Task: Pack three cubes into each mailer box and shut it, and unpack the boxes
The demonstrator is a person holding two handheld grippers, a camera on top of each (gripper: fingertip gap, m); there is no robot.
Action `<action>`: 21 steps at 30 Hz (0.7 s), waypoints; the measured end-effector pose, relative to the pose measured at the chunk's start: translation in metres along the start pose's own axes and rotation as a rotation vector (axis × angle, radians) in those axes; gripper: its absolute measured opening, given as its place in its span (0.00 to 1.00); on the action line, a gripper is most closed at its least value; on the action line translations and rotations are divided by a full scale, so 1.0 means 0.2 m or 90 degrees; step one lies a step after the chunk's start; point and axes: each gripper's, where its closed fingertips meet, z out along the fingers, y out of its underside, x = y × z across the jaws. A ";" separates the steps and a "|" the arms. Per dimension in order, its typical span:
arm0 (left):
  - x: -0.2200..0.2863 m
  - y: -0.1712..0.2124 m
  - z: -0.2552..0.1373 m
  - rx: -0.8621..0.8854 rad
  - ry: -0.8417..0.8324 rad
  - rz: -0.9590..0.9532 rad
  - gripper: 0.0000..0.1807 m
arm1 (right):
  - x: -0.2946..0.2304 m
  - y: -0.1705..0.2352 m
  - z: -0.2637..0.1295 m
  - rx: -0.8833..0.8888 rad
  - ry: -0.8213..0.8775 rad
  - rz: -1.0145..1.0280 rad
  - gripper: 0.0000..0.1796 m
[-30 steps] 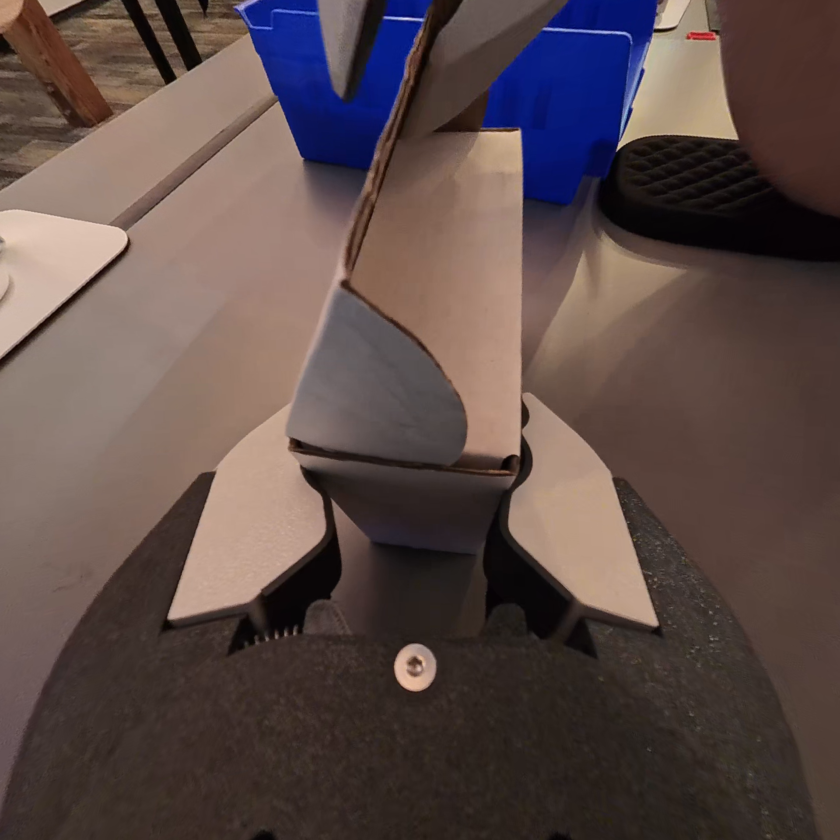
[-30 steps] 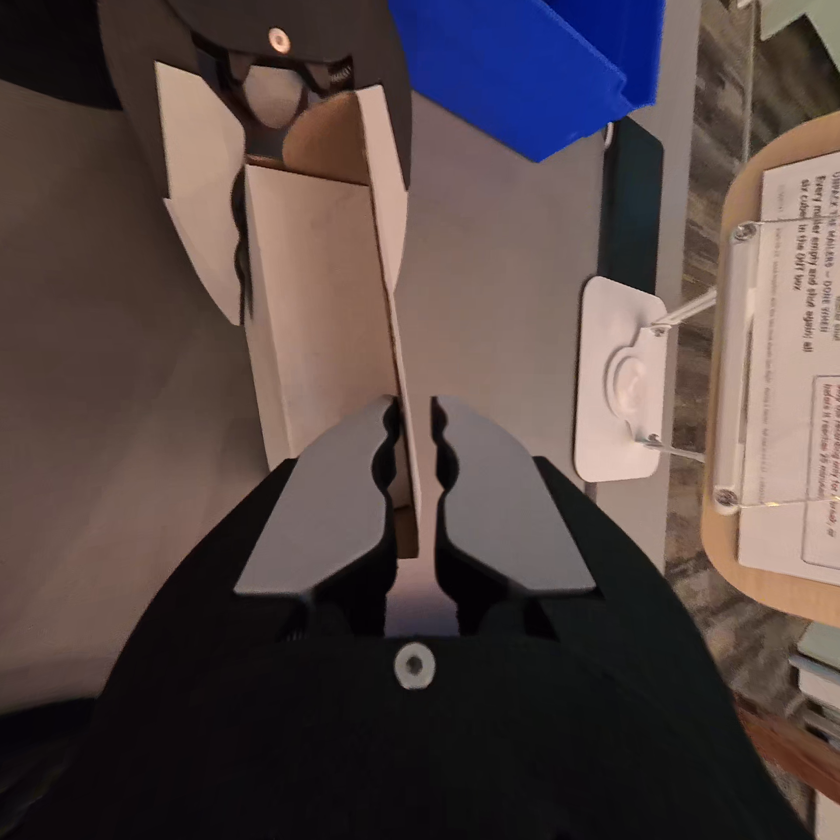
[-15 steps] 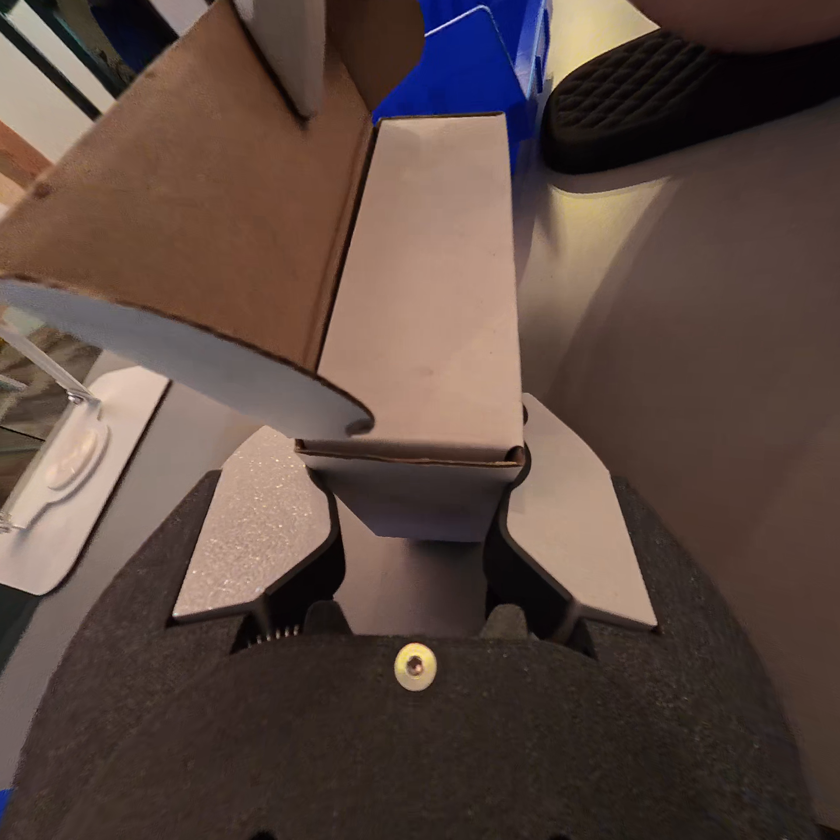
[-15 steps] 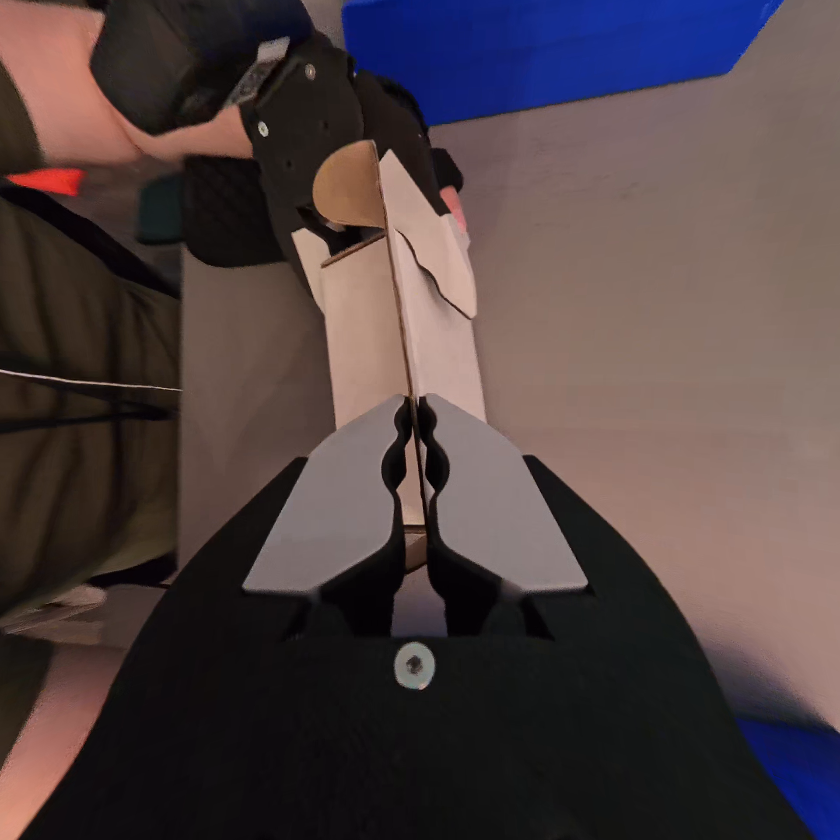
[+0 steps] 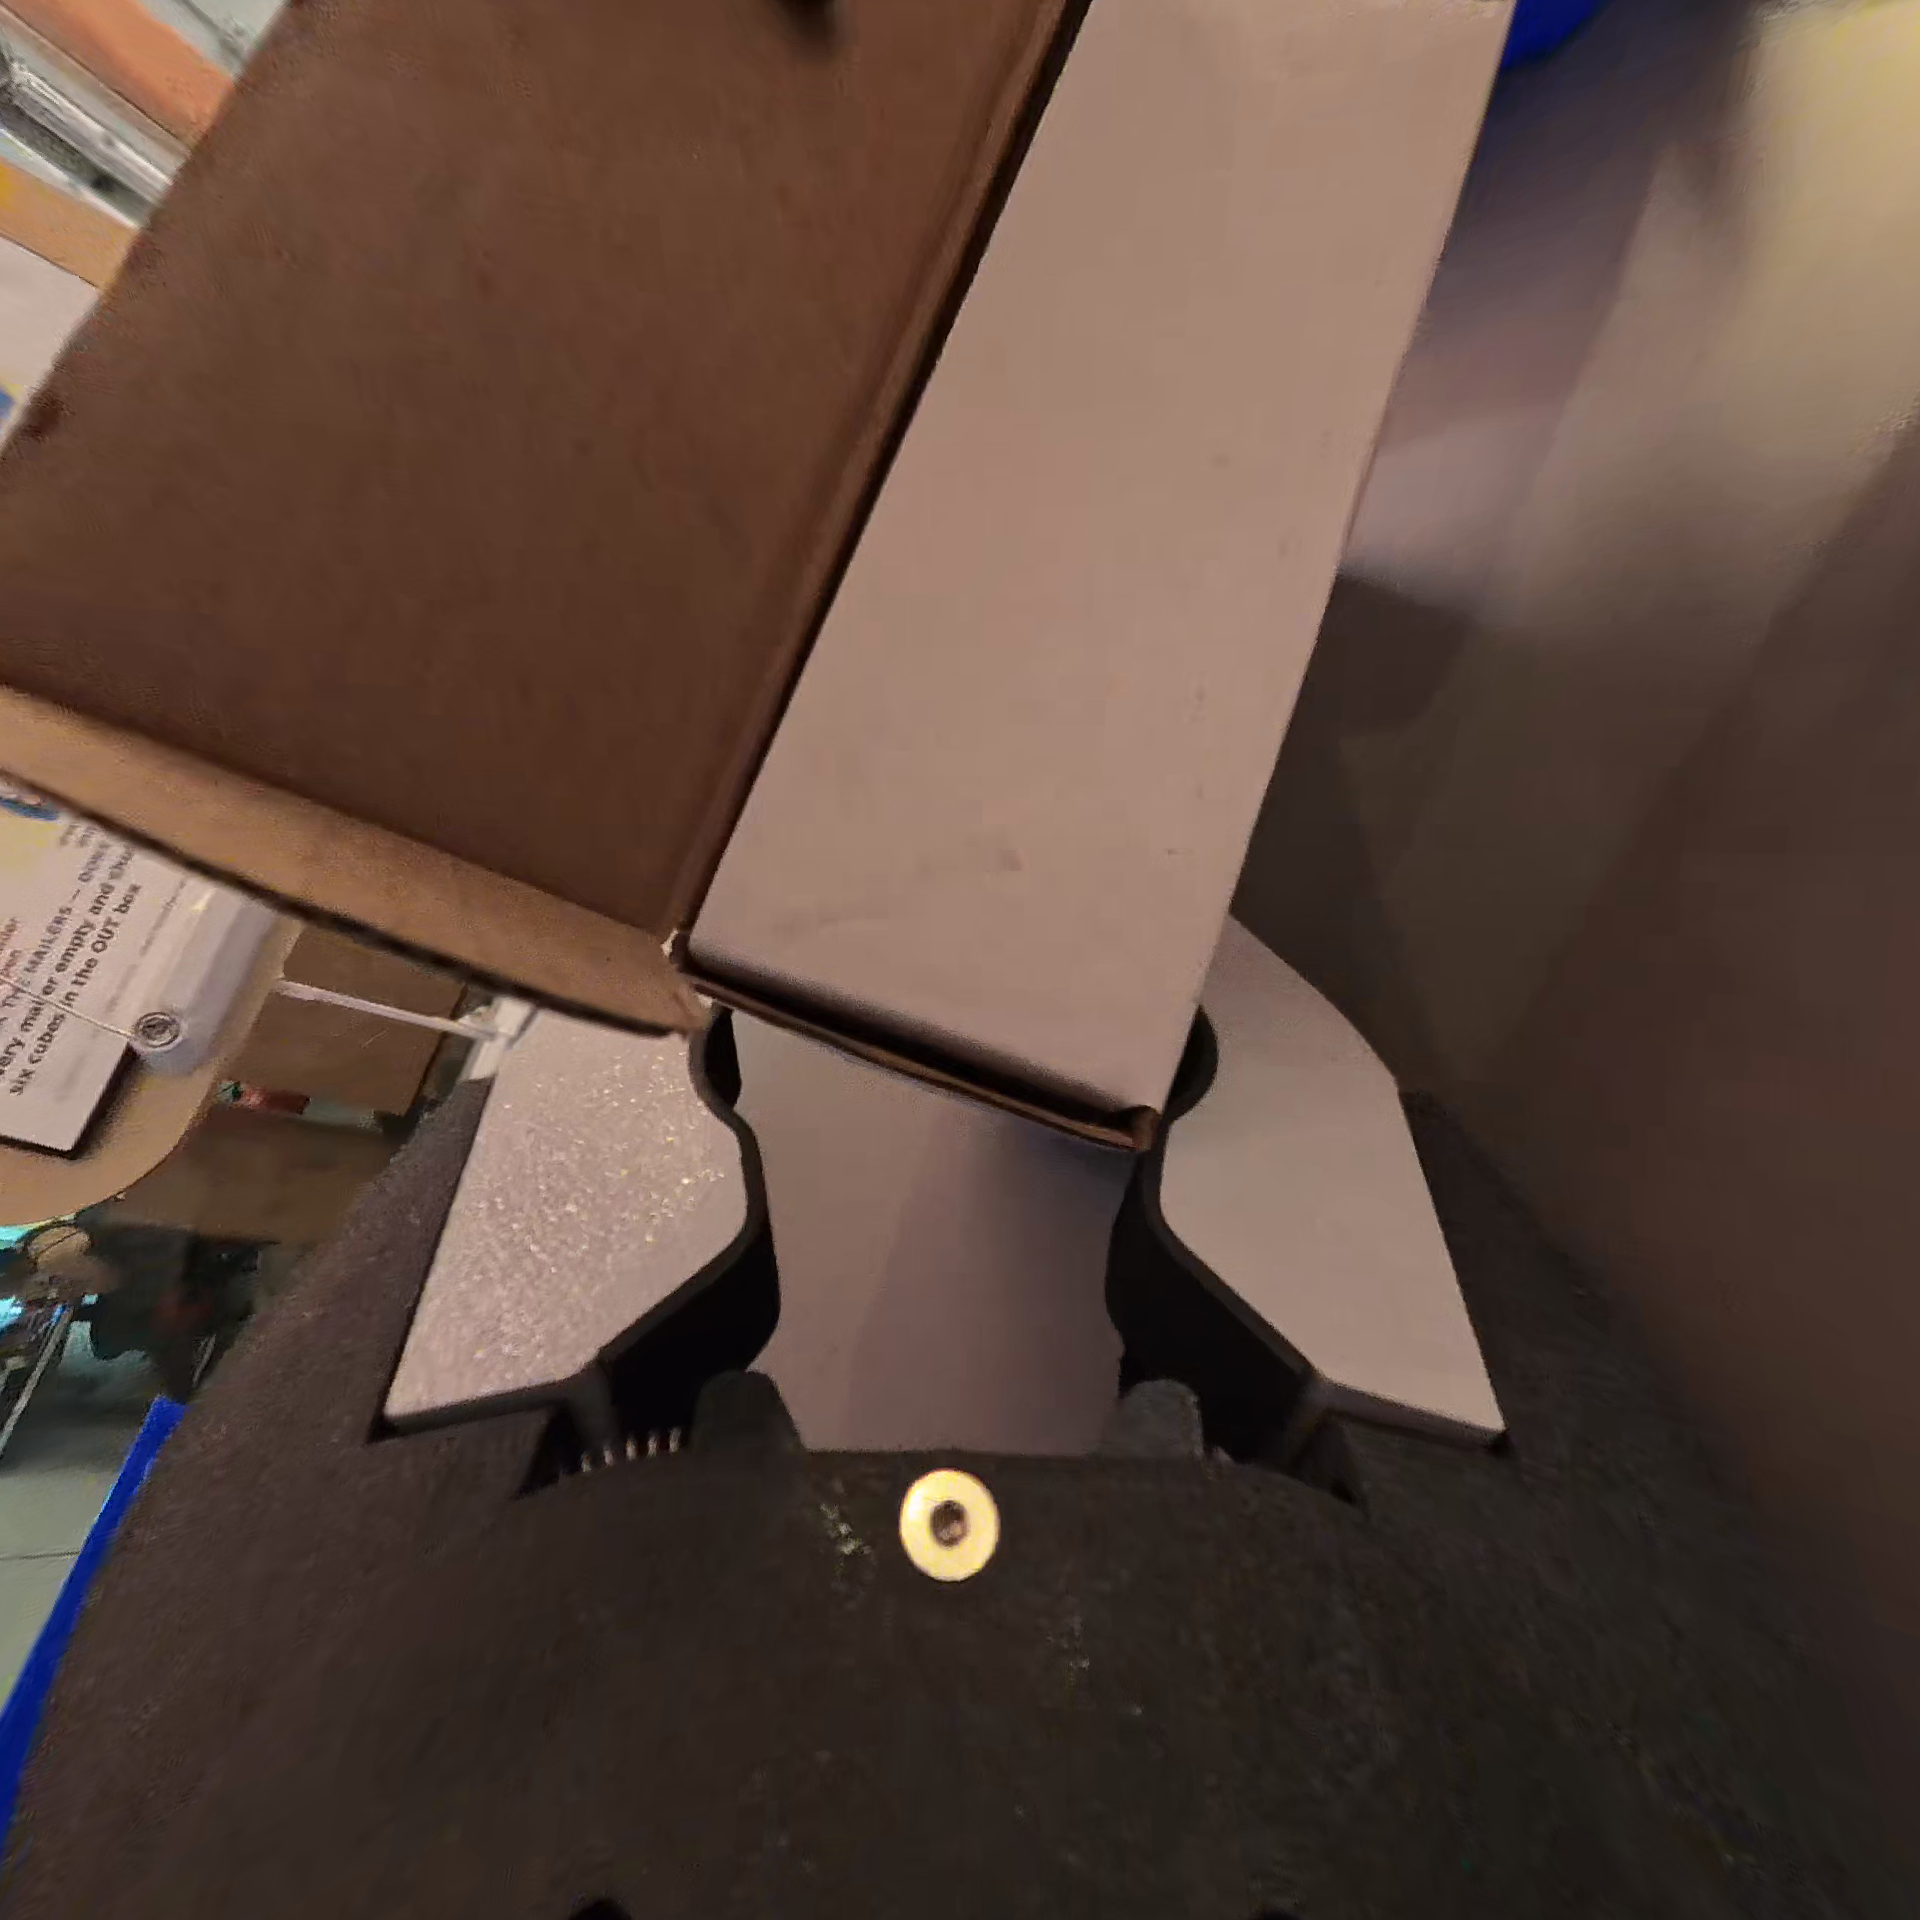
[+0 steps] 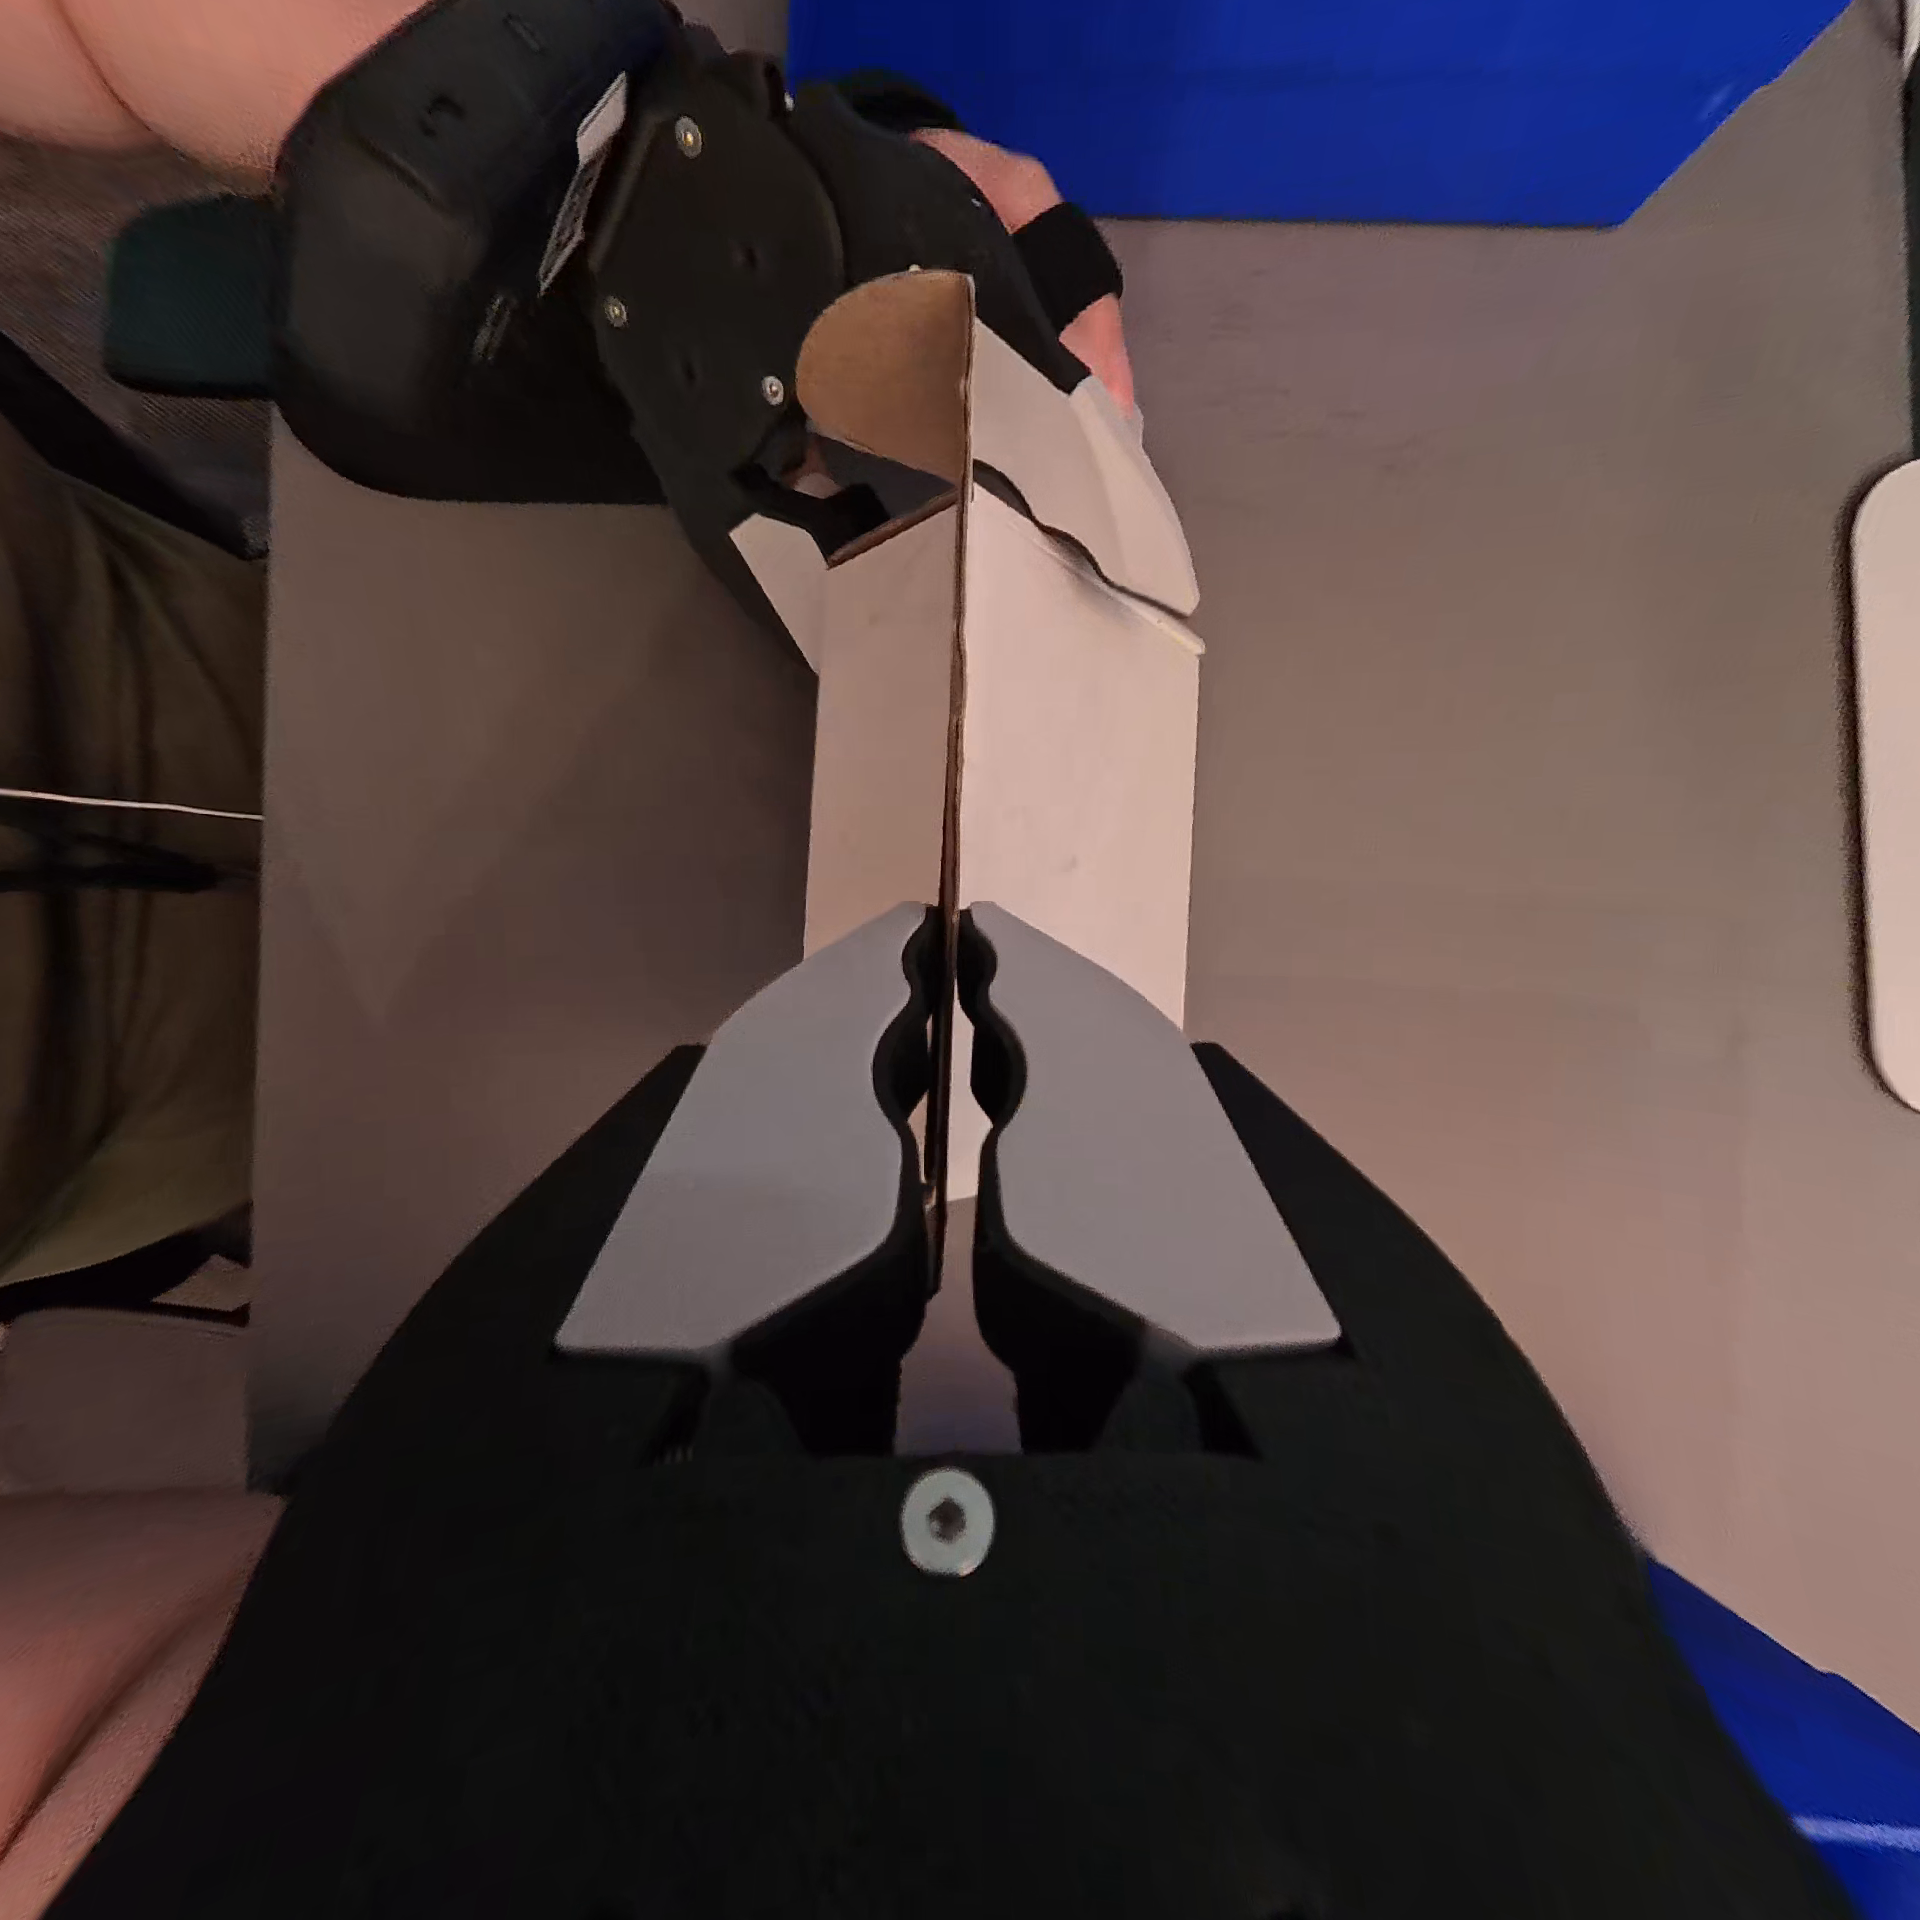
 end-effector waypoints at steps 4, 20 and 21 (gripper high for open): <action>0.08 0.07 -0.01 -0.049 0.079 -0.080 0.53 | -0.06 0.01 0.03 -0.029 -0.005 -0.014 0.01; -0.08 -0.14 -0.19 0.139 0.110 -0.313 0.59 | 0.00 0.08 0.22 -0.119 0.008 0.002 0.02; -0.10 -0.15 -0.20 0.143 0.092 -0.299 0.59 | 0.01 0.08 0.23 -0.119 0.011 0.006 0.02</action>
